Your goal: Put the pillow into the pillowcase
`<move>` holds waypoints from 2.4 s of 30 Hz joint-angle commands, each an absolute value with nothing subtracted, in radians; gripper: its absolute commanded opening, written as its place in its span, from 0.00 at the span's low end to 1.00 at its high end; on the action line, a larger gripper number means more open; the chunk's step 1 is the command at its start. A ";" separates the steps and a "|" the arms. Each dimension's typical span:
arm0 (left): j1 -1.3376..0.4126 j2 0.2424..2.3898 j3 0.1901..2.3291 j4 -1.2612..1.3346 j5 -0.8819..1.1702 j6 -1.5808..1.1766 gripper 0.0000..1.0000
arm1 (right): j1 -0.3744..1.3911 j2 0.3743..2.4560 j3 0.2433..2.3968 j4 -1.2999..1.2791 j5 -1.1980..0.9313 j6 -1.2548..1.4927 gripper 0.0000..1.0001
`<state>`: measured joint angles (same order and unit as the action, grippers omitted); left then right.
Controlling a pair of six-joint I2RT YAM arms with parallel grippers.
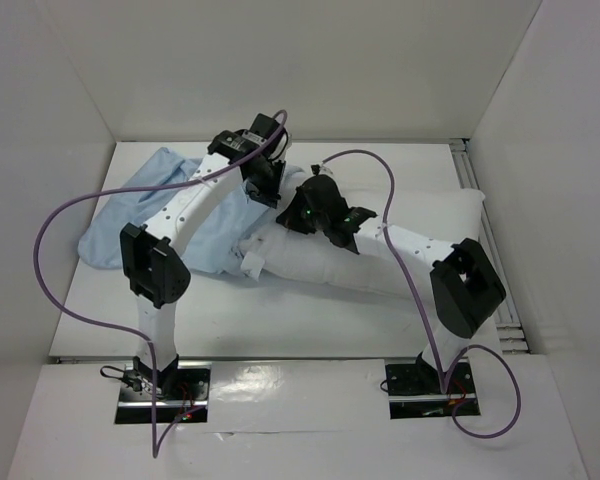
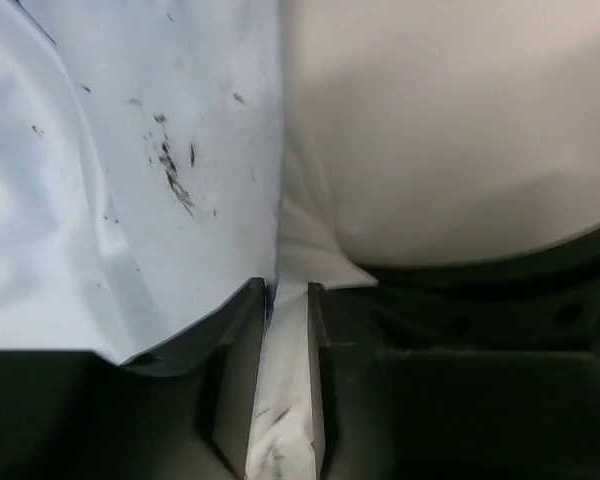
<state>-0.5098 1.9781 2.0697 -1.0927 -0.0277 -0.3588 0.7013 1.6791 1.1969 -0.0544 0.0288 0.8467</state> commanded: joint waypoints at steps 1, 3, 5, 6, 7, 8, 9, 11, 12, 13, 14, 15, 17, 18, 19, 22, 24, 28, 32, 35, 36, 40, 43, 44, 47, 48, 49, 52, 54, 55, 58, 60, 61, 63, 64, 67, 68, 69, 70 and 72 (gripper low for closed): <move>-0.502 2.023 2.134 -1.095 -0.109 -0.379 0.21 | 0.703 1.654 1.175 -0.040 0.060 0.847 0.00; -0.502 2.033 2.145 -1.095 -0.123 -0.413 0.00 | 0.703 1.644 1.164 -0.040 0.060 0.828 0.00; -0.502 2.033 2.170 -1.075 -0.103 -0.428 0.00 | 0.713 1.635 1.140 -0.029 0.060 0.828 0.00; -0.502 2.033 2.180 -1.057 -0.103 -0.439 0.00 | 0.713 1.625 1.131 -0.029 0.060 0.828 0.00; -0.502 2.033 2.200 -1.048 -0.089 -0.439 0.00 | 0.724 1.624 1.108 -0.020 0.073 0.828 0.00; -0.502 2.033 2.210 -1.048 -0.080 -0.439 0.00 | 0.733 1.602 1.092 -0.020 0.074 0.828 0.00; -0.502 2.042 2.223 -1.034 -0.080 -0.449 0.00 | 0.733 1.592 1.077 0.004 0.074 0.837 0.00; -0.492 2.052 2.267 -1.034 -0.080 -0.449 0.00 | 0.744 1.562 1.031 0.027 0.074 0.847 0.00; -0.492 2.052 2.281 -1.034 -0.066 -0.459 0.00 | 0.744 1.552 1.020 0.043 0.074 0.847 0.00; -0.492 2.062 2.295 -1.034 -0.052 -0.459 0.00 | 0.744 1.552 1.011 0.043 0.074 0.847 0.00; -0.482 2.062 2.319 -1.034 -0.034 -0.459 0.00 | 0.753 1.539 1.011 0.043 0.074 0.847 0.00; -0.482 2.062 2.333 -1.034 0.015 -0.459 0.00 | 0.753 1.528 1.011 0.034 0.074 0.838 0.00; -0.482 2.062 2.374 -1.045 0.143 -0.448 0.00 | 0.762 1.505 1.032 -0.006 0.074 0.827 0.00; -0.482 2.053 2.393 -1.045 0.188 -0.448 0.00 | 0.776 1.494 1.046 -0.023 0.074 0.827 0.00; -0.482 2.043 2.407 -1.058 0.228 -0.448 0.00 | 0.785 1.483 1.061 -0.046 0.083 0.816 0.00; -0.482 1.982 2.383 -1.031 0.308 -0.448 0.00 | 0.819 1.462 1.156 -0.130 0.149 0.795 0.00; -0.482 1.973 2.364 -1.003 0.307 -0.448 0.00 | 0.819 1.471 1.169 -0.143 0.164 0.784 0.00; -0.473 2.067 2.364 -0.957 0.298 -0.457 0.00 | 0.785 1.538 1.190 -0.127 0.216 0.750 0.00; -0.450 2.140 2.375 -0.994 0.298 -0.457 0.01 | 0.733 1.601 1.201 -0.097 0.227 0.741 0.00; -0.430 2.097 2.344 -1.003 0.255 -0.448 0.55 | 0.713 1.612 1.212 -0.071 0.184 0.741 0.00; -0.430 2.035 2.301 -1.003 0.226 -0.434 0.69 | 0.704 1.612 1.200 -0.061 0.175 0.741 0.00; -0.399 1.853 2.156 -0.993 0.036 -0.423 1.00 | 0.684 1.603 1.189 -0.038 0.134 0.741 0.00; -0.387 1.710 1.972 -0.965 -0.047 -0.468 1.00 | 0.672 1.603 1.180 -0.020 0.104 0.741 0.00; -0.376 1.672 1.915 -0.939 -0.098 -0.507 0.91 | 0.672 1.603 1.180 -0.011 0.104 0.752 0.00; -0.367 1.542 1.656 -0.865 -0.144 -0.563 0.59 | 0.663 1.612 1.180 -0.002 0.072 0.752 0.00; -0.356 1.517 1.543 -0.841 -0.144 -0.612 0.46 | 0.663 1.612 1.190 -0.002 0.063 0.752 0.00; -0.338 1.478 1.490 -0.828 -0.121 -0.647 0.44 | 0.654 1.621 1.201 -0.011 0.063 0.752 0.00; -0.327 1.413 1.283 -0.721 -0.071 -0.670 0.44 | 0.653 1.621 1.210 -0.011 0.042 0.752 0.00; -0.327 1.369 1.179 -0.657 -0.034 -0.724 0.54 | 0.644 1.631 1.210 -0.011 0.041 0.743 0.00; -0.327 1.326 1.076 -0.616 -0.009 -0.724 0.60 | 0.644 1.631 1.222 -0.011 0.041 0.742 0.00; -0.307 1.275 0.941 -0.453 0.073 -0.762 0.84 | 0.644 1.640 1.233 -0.011 0.041 0.742 0.00; -0.307 1.256 0.821 -0.297 0.151 -0.762 0.89 | 0.644 1.640 1.242 -0.011 0.031 0.742 0.00; -0.298 1.246 0.758 -0.243 0.178 -0.762 0.89 | 0.644 1.640 1.243 -0.011 0.031 0.742 0.00; -0.308 1.235 0.704 -0.101 0.178 -0.762 0.91 | 0.644 1.649 1.252 -0.021 0.031 0.732 0.00; -0.308 1.235 0.684 -0.065 0.178 -0.752 0.92 | 0.644 1.649 1.261 -0.021 0.020 0.732 0.00; -0.308 1.235 0.620 0.068 0.190 -0.741 0.96 | 0.644 1.649 1.270 -0.031 0.020 0.732 0.00; -0.308 1.235 0.611 0.092 0.190 -0.729 0.97 | 0.644 1.658 1.270 -0.031 0.020 0.732 0.00; -0.308 1.252 0.600 0.110 0.190 -0.729 0.97 | 0.644 1.658 1.270 -0.031 0.020 0.723 0.00; -0.308 1.273 0.600 0.144 0.218 -0.729 0.97 | 0.644 1.658 1.270 -0.031 0.020 0.723 0.00; -0.308 1.284 0.586 0.184 0.218 -0.750 0.97 | 0.644 1.658 1.279 -0.041 0.011 0.723 0.00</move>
<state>-0.3080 1.2686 0.5991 -0.0090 0.1772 -0.7387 0.6537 1.6505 1.2209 -0.0658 0.0147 0.7330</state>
